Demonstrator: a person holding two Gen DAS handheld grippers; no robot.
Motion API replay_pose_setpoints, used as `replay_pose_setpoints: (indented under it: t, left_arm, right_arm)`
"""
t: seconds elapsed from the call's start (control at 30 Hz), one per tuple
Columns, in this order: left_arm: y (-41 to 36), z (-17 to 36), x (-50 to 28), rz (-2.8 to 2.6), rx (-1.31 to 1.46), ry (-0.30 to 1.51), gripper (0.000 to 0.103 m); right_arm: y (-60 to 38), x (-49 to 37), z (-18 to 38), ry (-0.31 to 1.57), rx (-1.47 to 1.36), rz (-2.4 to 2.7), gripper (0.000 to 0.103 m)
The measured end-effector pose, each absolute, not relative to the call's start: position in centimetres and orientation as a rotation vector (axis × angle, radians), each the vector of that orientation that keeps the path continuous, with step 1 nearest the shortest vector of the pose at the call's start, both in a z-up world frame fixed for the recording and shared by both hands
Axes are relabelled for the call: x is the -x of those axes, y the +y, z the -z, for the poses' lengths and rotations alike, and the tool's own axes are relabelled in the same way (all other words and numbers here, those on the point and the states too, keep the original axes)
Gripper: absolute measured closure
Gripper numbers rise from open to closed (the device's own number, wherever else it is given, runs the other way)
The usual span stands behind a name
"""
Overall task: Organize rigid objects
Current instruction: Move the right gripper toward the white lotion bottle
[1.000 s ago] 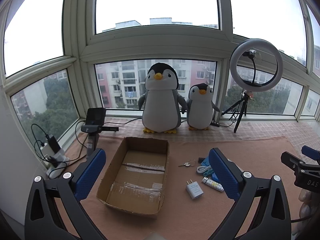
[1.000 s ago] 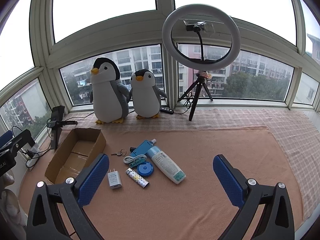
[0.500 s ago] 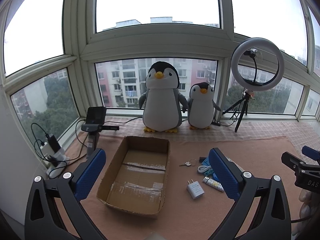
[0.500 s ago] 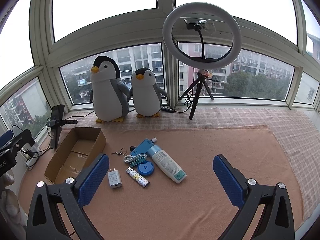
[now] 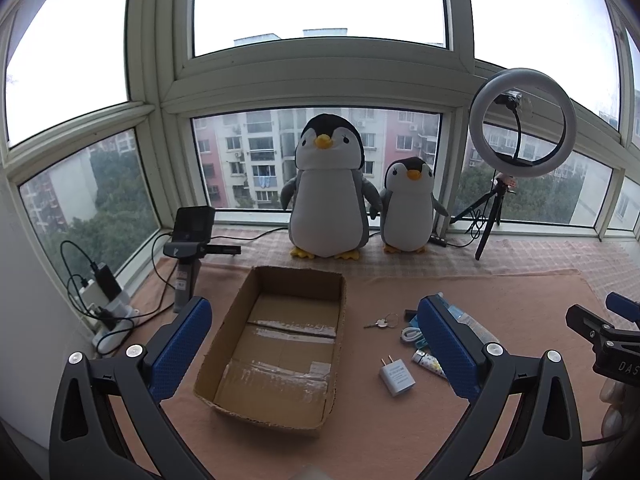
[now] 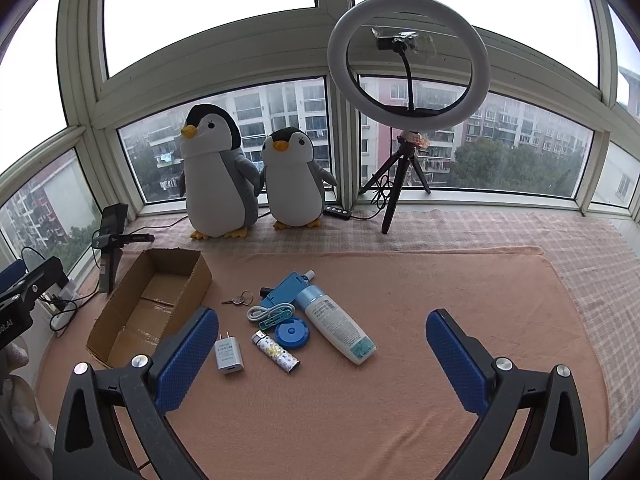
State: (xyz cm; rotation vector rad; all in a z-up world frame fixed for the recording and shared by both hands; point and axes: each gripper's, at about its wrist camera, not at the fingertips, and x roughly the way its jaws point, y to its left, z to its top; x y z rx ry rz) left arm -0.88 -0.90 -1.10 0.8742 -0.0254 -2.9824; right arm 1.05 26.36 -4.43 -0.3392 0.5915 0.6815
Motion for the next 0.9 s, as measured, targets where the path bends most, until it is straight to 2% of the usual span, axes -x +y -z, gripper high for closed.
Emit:
replay_pose_setpoints:
  t: [0.57, 0.9]
  left_arm:
    - [-7.6, 6.7, 4.0, 2.75, -1.041, -0.014, 0.001]
    - [-11.7, 12.4, 7.3, 2.598, -1.237, 0.056, 0.004]
  right_arm:
    - [26.9, -4.1, 7.1, 0.662, 0.313, -0.623, 0.0]
    - [26.7, -6.4, 9.2, 0.714, 0.309, -0.6, 0.0]
